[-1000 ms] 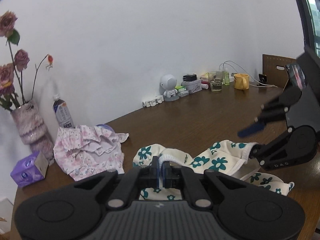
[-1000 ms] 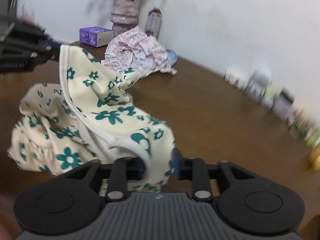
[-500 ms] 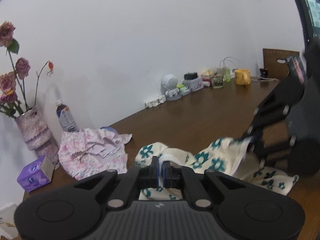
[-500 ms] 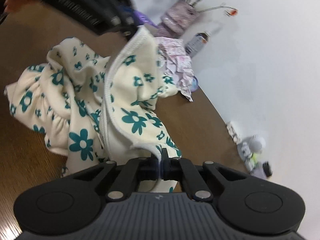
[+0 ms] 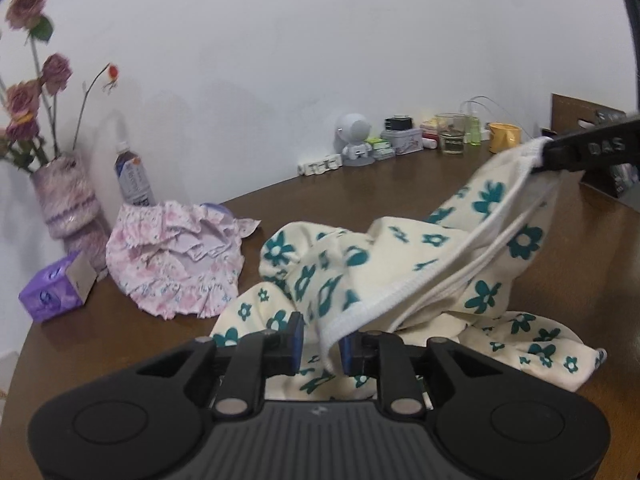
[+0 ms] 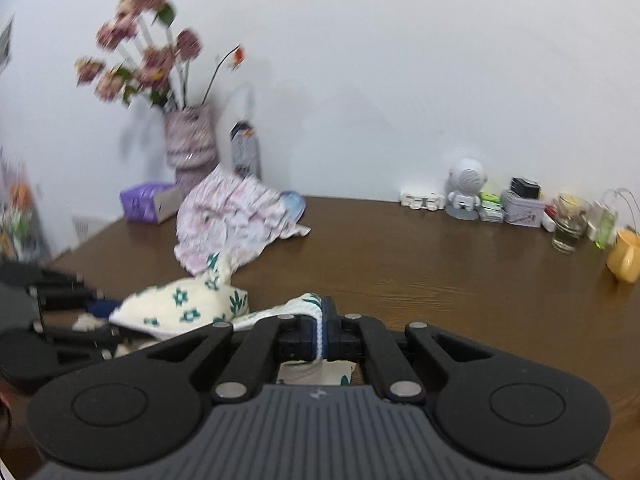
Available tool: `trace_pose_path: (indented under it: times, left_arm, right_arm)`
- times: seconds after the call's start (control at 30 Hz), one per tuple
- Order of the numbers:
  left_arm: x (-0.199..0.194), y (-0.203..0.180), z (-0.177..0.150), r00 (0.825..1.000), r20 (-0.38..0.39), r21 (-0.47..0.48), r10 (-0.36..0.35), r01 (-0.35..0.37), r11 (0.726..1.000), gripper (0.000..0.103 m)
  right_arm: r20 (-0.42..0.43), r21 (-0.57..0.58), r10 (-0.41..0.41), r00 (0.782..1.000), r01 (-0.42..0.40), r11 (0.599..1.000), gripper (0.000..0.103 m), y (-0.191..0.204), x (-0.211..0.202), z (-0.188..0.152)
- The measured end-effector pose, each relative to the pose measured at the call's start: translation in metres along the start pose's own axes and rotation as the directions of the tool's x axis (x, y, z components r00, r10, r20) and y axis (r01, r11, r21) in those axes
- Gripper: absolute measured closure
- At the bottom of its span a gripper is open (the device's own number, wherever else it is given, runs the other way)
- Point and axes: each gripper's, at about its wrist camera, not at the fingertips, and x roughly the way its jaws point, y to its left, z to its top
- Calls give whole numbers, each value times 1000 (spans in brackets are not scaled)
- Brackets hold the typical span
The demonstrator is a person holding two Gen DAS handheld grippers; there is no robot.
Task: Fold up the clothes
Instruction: 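Lower the cream garment toward the table with both tools, then lift the cream garment again with both tools, shaking it out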
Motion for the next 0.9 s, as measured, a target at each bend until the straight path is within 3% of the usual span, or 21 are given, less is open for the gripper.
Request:
trace_pose_path:
  times: [0.13,0.23,0.4,0.5,0.67,0.8,0.9]
  left_arm:
    - [-2,2,2,1000,24,-23,-14,14,1000,87]
    - [-6,-1,5,999,49,9,-18,17,1000,94]
    - [-12,-5,11,997,74,58,-18,13,998,95]
    - [-15,-5,13,997,81,69,-19,13,997,101]
    - [-20,4,21,995,100,30,-6,3,1000,102]
    - [-34,20,61,983,180,-5,34,-34,999,102]
    - [-60,31,111,952,292,-22,97,-95,995,102]
  right_arm:
    - [-12,60,9,1000,-8,998,101,-12,2,-8]
    - [-22,60,10,1000,-8,998,101,-12,3,-10]
    - [-39,61,11,999,-9,998,101,-12,5,-14]
    - [-49,61,13,999,-10,998,101,-11,6,-16]
    - [-68,47,11,998,-7,999,101,-8,8,-17]
    - [-63,35,-11,998,13,999,101,-9,9,-7]
    - [1,32,-37,999,37,999,101,-10,-3,34]
